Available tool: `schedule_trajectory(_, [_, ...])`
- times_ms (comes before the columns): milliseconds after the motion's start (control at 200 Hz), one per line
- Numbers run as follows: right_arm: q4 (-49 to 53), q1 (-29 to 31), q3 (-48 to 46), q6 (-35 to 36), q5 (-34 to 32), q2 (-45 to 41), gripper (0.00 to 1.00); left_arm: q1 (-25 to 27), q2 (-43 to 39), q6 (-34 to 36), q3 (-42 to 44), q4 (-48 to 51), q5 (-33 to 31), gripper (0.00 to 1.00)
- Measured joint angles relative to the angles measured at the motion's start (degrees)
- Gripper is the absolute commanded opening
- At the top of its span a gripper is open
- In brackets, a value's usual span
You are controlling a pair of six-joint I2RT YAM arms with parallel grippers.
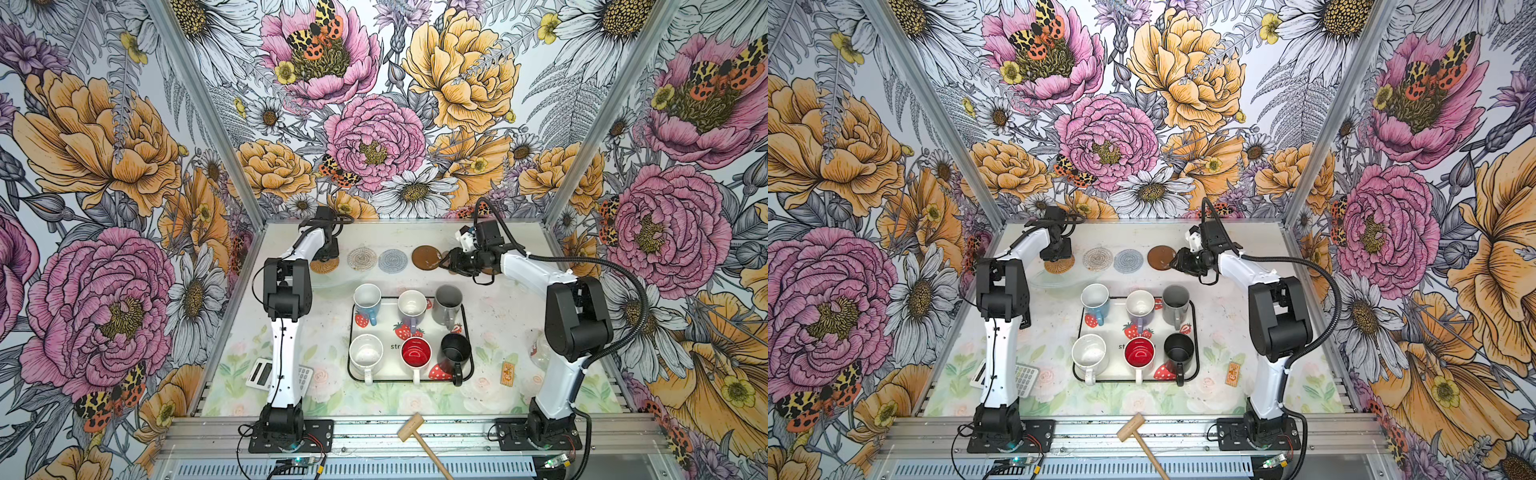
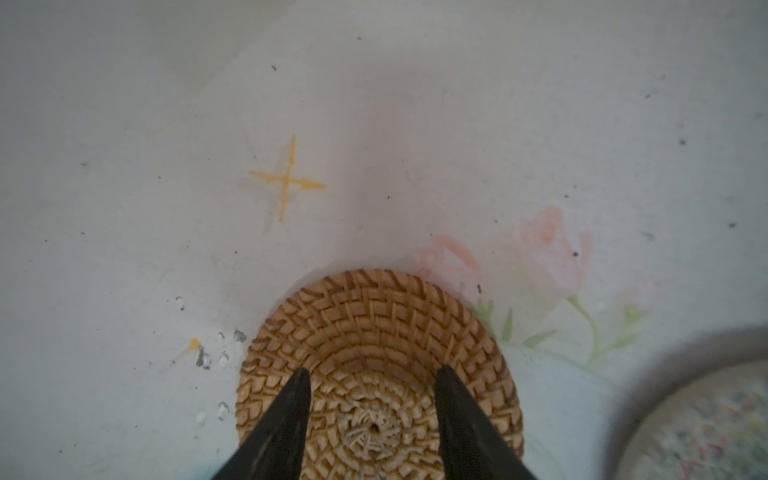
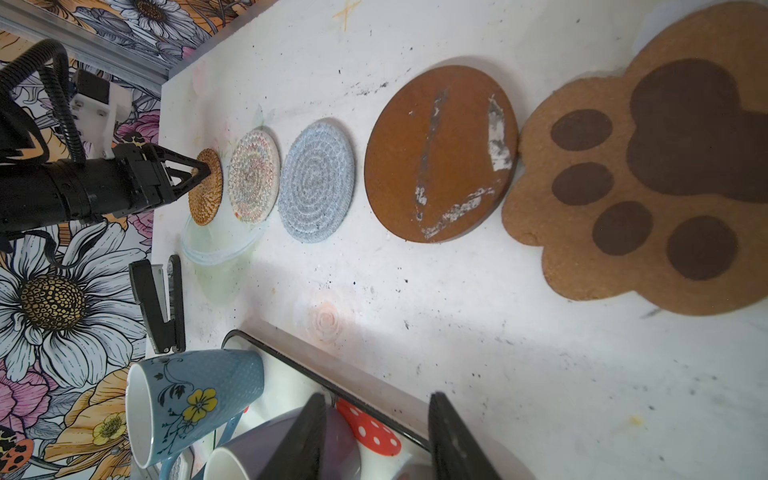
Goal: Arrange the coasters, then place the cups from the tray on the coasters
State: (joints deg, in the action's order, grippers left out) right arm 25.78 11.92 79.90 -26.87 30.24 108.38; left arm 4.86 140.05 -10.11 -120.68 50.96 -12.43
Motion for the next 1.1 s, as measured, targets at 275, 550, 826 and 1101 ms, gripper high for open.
schedule_trajectory(275, [-1.6, 0.0, -1.1, -0.2, 0.3, -0.3, 0.43, 2.3, 0.0, 0.0, 0.4, -0.8, -0.5, 0.51])
schedule_trajectory(550, [-2.5, 0.0, -1.8, -0.6, 1.1, -0.4, 0.43, 3.3, -0.3, -0.4, 1.3, -1.7, -0.9, 0.51])
schedule_trajectory(826, [-4.1, 0.0, -2.8, -1.6, 1.6, -0.4, 0.43, 3.7, -0.4, -0.5, 1.6, -1.9, -0.9, 0.51])
schedule_trajectory(1101, [-5.2, 0.0, -4.0, -2.2, 2.0, -0.4, 0.43, 4.7, -0.5, -0.7, 1.6, -1.9, -0.9, 0.51])
